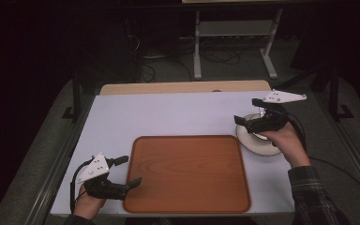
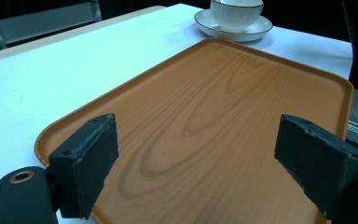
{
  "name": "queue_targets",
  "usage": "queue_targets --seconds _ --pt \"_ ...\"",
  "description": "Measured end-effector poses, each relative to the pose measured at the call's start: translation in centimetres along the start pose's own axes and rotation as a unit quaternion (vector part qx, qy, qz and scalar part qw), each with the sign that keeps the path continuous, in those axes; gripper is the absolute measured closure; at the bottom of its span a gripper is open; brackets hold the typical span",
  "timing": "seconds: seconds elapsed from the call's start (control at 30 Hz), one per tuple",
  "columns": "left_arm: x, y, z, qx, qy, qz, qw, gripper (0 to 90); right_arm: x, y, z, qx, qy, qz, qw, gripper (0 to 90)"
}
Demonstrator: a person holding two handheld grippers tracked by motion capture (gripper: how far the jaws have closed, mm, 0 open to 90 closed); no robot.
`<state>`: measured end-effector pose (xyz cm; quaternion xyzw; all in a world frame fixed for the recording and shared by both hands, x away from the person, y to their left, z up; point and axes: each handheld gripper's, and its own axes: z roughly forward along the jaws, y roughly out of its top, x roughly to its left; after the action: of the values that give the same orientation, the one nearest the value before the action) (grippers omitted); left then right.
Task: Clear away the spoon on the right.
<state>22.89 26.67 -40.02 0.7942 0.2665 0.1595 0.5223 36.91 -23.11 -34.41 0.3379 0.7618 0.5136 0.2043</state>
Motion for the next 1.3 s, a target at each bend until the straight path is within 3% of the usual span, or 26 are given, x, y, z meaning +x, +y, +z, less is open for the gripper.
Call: queue_targets --seconds 0.3,0.8,0.93,1.3 --pt "0.0 0.0 0.0 0.001 0.000 0.000 1.0000 12.8 -1.5 -0.5 1.1 0.020 -0.011 0.012 0.9997 0.0" --pt "0.0 0.0 -0.1 0.000 0.002 -0.002 1.0000 12.8 -4.0 -0.5 1.9 0.039 -0.022 0.037 0.9983 19.8" --pt "0.1 -0.1 -0.1 -0.002 0.002 -0.003 1.0000 12.8 -4.6 -0.8 2.3 0.052 -0.024 0.043 0.9975 30.8" --pt "0.1 -0.1 -0.2 -0.003 0.002 -0.004 1.0000 12.8 -5.9 -1.3 3.7 0.079 -0.070 0.057 0.9928 70.8"
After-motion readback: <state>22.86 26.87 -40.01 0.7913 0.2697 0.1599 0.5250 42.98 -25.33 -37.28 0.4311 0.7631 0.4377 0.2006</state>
